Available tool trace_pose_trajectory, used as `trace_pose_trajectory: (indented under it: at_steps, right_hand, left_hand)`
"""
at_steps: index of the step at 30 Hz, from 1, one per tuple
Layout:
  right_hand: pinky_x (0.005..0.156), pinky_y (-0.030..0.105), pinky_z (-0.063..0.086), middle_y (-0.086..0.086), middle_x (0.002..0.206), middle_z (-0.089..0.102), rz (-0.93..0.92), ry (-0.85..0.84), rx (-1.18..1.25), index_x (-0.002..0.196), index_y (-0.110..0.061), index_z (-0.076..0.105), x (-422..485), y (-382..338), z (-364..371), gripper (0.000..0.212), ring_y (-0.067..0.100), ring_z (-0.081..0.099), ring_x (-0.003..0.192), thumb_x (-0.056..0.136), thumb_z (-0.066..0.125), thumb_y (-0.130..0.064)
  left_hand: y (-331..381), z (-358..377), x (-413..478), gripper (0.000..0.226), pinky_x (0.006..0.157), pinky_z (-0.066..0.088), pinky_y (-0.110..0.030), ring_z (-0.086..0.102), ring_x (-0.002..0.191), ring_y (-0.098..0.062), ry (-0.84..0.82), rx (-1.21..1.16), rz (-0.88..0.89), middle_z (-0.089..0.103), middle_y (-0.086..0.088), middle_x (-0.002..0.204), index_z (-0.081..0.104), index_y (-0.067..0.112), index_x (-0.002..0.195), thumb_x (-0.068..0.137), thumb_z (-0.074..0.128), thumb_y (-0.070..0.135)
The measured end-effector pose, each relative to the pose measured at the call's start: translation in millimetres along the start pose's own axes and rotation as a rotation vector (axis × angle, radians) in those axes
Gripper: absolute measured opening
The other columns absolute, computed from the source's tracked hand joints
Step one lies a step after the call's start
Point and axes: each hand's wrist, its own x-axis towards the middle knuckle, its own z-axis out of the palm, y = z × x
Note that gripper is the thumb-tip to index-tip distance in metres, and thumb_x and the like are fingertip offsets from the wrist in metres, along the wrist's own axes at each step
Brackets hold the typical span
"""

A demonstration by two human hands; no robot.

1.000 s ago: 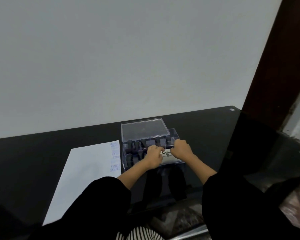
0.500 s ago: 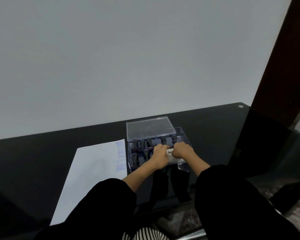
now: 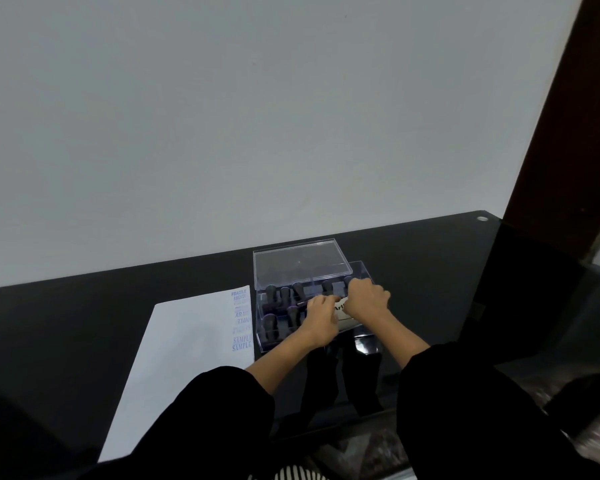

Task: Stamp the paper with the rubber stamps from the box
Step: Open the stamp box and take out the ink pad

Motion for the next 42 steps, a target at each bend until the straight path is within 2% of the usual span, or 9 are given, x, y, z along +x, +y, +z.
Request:
trace_pose_trajectory:
  at_steps: [6, 11, 14, 19, 22, 27, 31, 37, 42]
  right_hand:
    - [0.093, 0.037, 0.043, 0.014, 0.128, 0.053, 0.011, 0.019, 0.108, 0.123, -0.012, 0.049, 0.6, 13.0, -1.1, 0.034, 0.031, 0.041, 0.123, 0.089, 0.052, -0.012]
    - [0.080, 0.031, 0.046, 0.009, 0.124, 0.058, 0.029, 0.087, 0.475, 0.115, -0.022, 0.059, -0.4, 19.9, -6.8, 0.033, 0.028, 0.057, 0.111, 0.087, 0.055, -0.006]
    - [0.077, 0.028, 0.045, 0.006, 0.121, 0.061, 0.014, 0.147, 0.604, 0.108, -0.022, 0.064, -2.3, 19.4, -15.1, 0.031, 0.025, 0.059, 0.108, 0.084, 0.059, -0.002]
    - [0.084, 0.029, 0.047, 0.006, 0.118, 0.064, 0.005, 0.213, 0.784, 0.109, -0.017, 0.065, -7.7, 26.7, -27.6, 0.029, 0.022, 0.060, 0.108, 0.084, 0.061, -0.003]
    - [0.089, 0.037, 0.052, 0.011, 0.116, 0.064, 0.027, 0.161, 0.905, 0.111, -0.016, 0.066, -13.4, 32.0, -33.0, 0.029, 0.022, 0.059, 0.101, 0.084, 0.063, -0.003]
    - [0.055, 0.030, 0.056, 0.016, 0.117, 0.061, 0.093, 0.003, 1.111, 0.105, -0.013, 0.066, -33.6, 37.9, -25.7, 0.024, 0.026, 0.059, 0.095, 0.086, 0.061, 0.001]
    - [0.065, 0.038, 0.057, 0.017, 0.121, 0.060, 0.126, -0.088, 1.146, 0.111, -0.011, 0.065, -47.6, 44.6, -6.0, 0.028, 0.031, 0.060, 0.105, 0.086, 0.061, 0.001]
    - [0.057, 0.030, 0.053, 0.017, 0.119, 0.059, 0.131, -0.206, 1.117, 0.110, -0.012, 0.062, -64.4, 54.3, 27.6, 0.024, 0.027, 0.058, 0.098, 0.087, 0.061, -0.002]
    - [0.057, 0.024, 0.051, 0.007, 0.103, 0.058, 0.043, -0.308, 0.930, 0.125, -0.011, 0.054, -70.6, 60.5, 45.9, 0.040, 0.021, 0.056, 0.098, 0.086, 0.065, -0.009]
  left_hand:
    - [3.7, -5.2, -3.5, 0.052, 0.111, 0.020, -0.032, 0.025, 0.136, -0.031, -0.019, -0.012, -0.024, 0.033, -0.018, 0.143, 0.031, 0.004, 0.140, 0.090, 0.046, 0.003]
    - [9.8, -17.0, -12.1, 0.077, 0.109, 0.025, -0.032, 0.028, 0.135, -0.032, -0.077, -0.053, -0.060, 0.034, -0.018, 0.143, 0.029, 0.003, 0.141, 0.070, 0.041, 0.031]
    - [10.4, -20.1, -12.4, 0.066, 0.109, 0.026, -0.033, 0.027, 0.135, -0.033, -0.053, -0.042, -0.038, 0.031, -0.018, 0.143, 0.027, 0.002, 0.142, 0.086, 0.056, 0.022]
    - [8.2, -34.5, -17.0, 0.076, 0.113, 0.025, -0.038, 0.026, 0.133, -0.030, 0.043, -0.072, 0.081, 0.030, -0.013, 0.142, 0.028, 0.009, 0.141, 0.080, 0.070, 0.024]
    - [9.1, -46.1, -22.9, 0.087, 0.114, 0.024, -0.040, 0.024, 0.135, -0.027, 0.075, -0.034, 0.149, 0.029, -0.010, 0.145, 0.025, 0.012, 0.144, 0.075, 0.075, 0.027]
    - [5.6, -47.8, -39.3, 0.088, 0.109, 0.027, -0.035, 0.033, 0.131, -0.025, 0.008, 0.047, 0.236, 0.038, -0.009, 0.142, 0.029, 0.016, 0.143, 0.072, 0.078, 0.030]
    - [-0.4, -34.9, -53.9, 0.087, 0.102, 0.033, -0.032, 0.042, 0.122, -0.024, -0.022, 0.076, 0.238, 0.046, -0.010, 0.132, 0.036, 0.015, 0.139, 0.066, 0.080, 0.034]
    - [-12.5, -10.9, -71.7, 0.081, 0.102, 0.034, -0.031, 0.044, 0.120, -0.023, -0.070, 0.102, 0.219, 0.048, -0.008, 0.130, 0.039, 0.015, 0.137, 0.069, 0.080, 0.029]
    - [-24.1, 6.7, -75.9, 0.084, 0.104, 0.036, -0.033, 0.046, 0.120, -0.024, -0.121, 0.114, 0.175, 0.049, -0.008, 0.130, 0.040, 0.016, 0.137, 0.066, 0.082, 0.030]
